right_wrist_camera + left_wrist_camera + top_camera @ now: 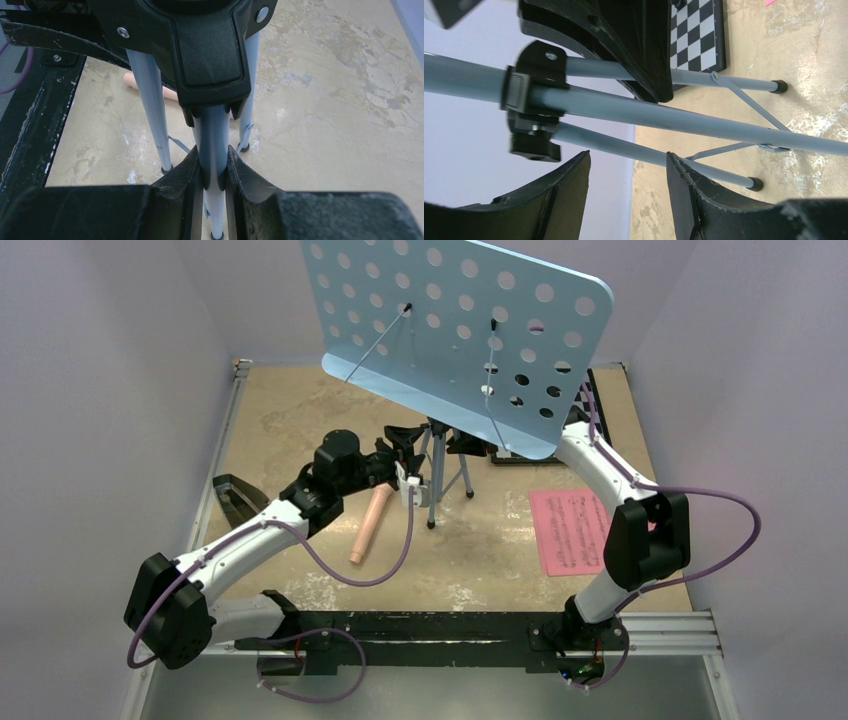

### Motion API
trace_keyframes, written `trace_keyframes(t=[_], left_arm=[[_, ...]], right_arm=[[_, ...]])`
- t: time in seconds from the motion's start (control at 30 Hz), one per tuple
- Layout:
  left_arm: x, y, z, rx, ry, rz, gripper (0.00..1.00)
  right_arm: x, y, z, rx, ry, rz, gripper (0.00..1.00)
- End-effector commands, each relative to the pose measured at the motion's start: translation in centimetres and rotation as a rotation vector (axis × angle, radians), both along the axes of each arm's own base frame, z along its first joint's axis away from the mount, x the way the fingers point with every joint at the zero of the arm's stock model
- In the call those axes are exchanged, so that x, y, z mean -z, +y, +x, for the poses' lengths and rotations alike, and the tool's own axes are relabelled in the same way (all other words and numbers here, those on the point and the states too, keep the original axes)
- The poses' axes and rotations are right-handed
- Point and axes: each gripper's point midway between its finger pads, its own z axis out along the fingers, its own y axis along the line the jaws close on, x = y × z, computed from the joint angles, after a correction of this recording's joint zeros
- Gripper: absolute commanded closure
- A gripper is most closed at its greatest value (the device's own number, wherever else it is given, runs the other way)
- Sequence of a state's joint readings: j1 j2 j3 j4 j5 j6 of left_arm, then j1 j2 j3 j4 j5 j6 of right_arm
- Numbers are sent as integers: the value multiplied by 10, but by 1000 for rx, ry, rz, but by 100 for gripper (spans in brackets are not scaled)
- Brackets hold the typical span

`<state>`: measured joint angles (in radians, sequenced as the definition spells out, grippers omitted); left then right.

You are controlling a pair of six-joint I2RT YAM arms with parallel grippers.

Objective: Pack up the instrument practice props

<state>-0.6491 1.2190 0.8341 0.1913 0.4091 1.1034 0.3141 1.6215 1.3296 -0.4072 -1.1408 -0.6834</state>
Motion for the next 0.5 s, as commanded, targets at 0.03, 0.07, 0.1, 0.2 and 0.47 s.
trace_keyframes(t=[0.03,0.07,0.1,0.2,0.47], left_arm=[[-56,1,-25,89,-81,-83,39],[-56,2,-30,108,-71,-76,39],[-57,3,-35,136,-63,-63,39],[-61,0,-42,182,-70,-60,39],[-64,-6,-41,211,-95,-64,37]], right_arm=[[36,-6,3,63,116,-96,100],[37,-6,3,62,118,-97,100],[37,-6,3,61,119,-97,100],[37,-6,4,59,117,-96,100],[37,-6,3,60,115,-95,100]])
